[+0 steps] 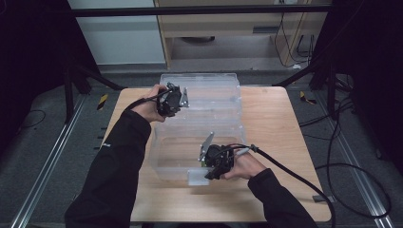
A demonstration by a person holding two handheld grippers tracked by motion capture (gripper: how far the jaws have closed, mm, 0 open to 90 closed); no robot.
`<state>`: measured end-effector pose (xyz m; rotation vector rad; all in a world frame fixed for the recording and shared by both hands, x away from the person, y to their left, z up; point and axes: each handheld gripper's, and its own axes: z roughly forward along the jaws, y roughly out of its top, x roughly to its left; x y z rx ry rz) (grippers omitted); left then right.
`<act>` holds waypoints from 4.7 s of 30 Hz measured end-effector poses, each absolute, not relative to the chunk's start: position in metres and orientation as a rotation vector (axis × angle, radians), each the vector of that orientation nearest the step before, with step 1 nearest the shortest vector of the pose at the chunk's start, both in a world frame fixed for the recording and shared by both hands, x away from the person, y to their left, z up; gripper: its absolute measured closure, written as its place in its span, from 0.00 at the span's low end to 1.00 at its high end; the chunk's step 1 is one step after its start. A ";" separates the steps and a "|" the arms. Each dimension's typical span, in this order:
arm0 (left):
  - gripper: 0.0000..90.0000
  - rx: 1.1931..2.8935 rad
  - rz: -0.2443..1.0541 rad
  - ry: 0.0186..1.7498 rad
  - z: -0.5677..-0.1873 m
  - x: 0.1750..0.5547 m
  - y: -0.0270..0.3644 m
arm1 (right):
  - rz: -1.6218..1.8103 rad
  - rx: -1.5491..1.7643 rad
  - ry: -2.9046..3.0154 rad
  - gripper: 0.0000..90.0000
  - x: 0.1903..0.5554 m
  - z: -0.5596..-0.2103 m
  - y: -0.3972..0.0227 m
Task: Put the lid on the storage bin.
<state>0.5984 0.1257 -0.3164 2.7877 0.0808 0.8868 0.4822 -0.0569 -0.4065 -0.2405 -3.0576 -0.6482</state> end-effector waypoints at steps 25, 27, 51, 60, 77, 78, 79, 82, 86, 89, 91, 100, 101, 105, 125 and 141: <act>0.95 2.851 0.732 0.020 -0.302 0.592 0.115 | -0.656 -0.295 -3.065 0.74 0.481 -0.407 -0.057; 0.96 2.849 0.745 0.026 -0.303 0.590 0.117 | -0.656 -0.309 -3.063 0.74 0.480 -0.407 -0.056; 0.97 2.833 0.816 -0.023 -0.298 0.564 0.118 | -0.664 -0.335 -3.055 0.74 0.481 -0.407 -0.057; 0.96 2.833 0.830 -0.019 -0.297 0.546 0.120 | -0.665 -0.343 -3.048 0.74 0.481 -0.407 -0.057; 0.95 2.807 0.905 -0.046 -0.302 0.512 0.124 | -0.682 -0.320 -3.059 0.74 0.479 -0.408 -0.058; 0.95 2.792 0.900 -0.026 -0.304 0.510 0.124 | -0.686 -0.318 -3.062 0.74 0.479 -0.408 -0.058; 0.95 2.802 0.910 -0.047 -0.303 0.509 0.124 | -0.690 -0.314 -3.064 0.74 0.479 -0.408 -0.058; 0.95 2.799 0.916 -0.042 -0.305 0.504 0.125 | -0.697 -0.306 -3.067 0.74 0.478 -0.408 -0.059; 0.94 2.793 0.914 -0.035 -0.307 0.499 0.125 | -0.709 -0.300 -3.070 0.73 0.477 -0.408 -0.059; 0.94 2.793 0.913 -0.029 -0.309 0.495 0.126 | -0.716 -0.285 -3.073 0.73 0.477 -0.408 -0.060; 0.94 2.794 0.916 -0.026 -0.310 0.492 0.126 | -0.719 -0.277 -3.075 0.73 0.477 -0.408 -0.061; 0.93 2.777 0.905 -0.027 -0.314 0.486 0.129 | -0.742 -0.278 -3.077 0.72 0.475 -0.408 -0.062; 0.93 2.778 0.905 -0.027 -0.315 0.485 0.129 | -0.742 -0.278 -3.078 0.72 0.475 -0.408 -0.062; 0.93 2.777 0.901 -0.035 -0.315 0.484 0.130 | -0.741 -0.272 -3.084 0.72 0.475 -0.408 -0.062; 0.92 2.781 0.916 -0.031 -0.321 0.474 0.130 | -0.804 -0.299 -3.102 0.71 0.469 -0.409 -0.064; 0.91 2.768 0.912 -0.030 -0.325 0.469 0.131 | -0.934 -0.345 -3.116 0.71 0.461 -0.398 -0.077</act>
